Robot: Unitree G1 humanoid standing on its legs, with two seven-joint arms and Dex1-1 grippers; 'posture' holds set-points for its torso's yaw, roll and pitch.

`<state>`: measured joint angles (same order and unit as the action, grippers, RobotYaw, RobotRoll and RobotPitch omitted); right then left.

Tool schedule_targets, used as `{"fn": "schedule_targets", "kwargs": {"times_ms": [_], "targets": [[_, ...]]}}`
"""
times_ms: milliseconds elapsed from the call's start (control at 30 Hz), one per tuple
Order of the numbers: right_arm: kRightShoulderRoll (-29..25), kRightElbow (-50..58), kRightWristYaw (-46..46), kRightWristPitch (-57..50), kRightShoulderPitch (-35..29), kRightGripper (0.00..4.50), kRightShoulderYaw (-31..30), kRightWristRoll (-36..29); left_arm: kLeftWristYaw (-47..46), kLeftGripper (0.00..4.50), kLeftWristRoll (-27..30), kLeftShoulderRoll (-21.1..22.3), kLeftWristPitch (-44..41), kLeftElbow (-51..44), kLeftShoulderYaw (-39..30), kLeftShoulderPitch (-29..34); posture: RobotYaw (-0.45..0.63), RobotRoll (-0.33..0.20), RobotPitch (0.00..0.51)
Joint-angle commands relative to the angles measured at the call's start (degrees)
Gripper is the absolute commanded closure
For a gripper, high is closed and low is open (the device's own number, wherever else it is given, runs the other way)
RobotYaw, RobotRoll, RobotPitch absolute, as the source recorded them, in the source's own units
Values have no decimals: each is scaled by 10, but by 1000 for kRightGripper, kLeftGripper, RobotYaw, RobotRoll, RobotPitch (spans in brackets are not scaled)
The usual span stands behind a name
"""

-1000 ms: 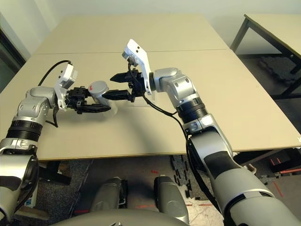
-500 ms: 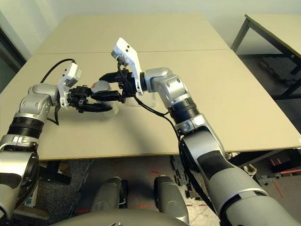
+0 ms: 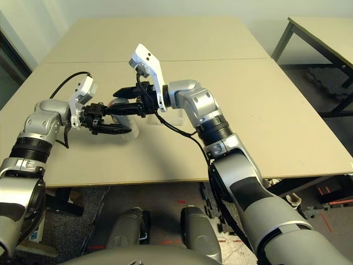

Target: Pour the medicine from the bottle into the box.

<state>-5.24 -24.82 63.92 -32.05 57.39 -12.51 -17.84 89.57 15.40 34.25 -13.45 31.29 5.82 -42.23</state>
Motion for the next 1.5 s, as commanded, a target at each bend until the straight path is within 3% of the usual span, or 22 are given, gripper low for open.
{"fn": "schedule_targets", "kwargs": {"times_ms": [33,467,800,1000,1500], "targets": [[0,-6,12,11,-7,1975,-8,2,9,1707,6,1,-11,-17,4,-17,38,0,35],[-29,7,167,44,-6,1975,-38,-27,29,1707,65,39,-40,-72,44,-20,46,0,36],[-25,-19,192,54,16,1975,-38,-19,29,1707,78,42,-45,-78,55,-18,46,0,35],[-26,-23,185,59,18,2,-33,-13,29,1707,78,44,-44,-77,56,-15,41,0,36],[-7,-43,111,65,19,0,-22,5,29,1707,69,35,-36,-64,54,-18,28,0,32]]}}
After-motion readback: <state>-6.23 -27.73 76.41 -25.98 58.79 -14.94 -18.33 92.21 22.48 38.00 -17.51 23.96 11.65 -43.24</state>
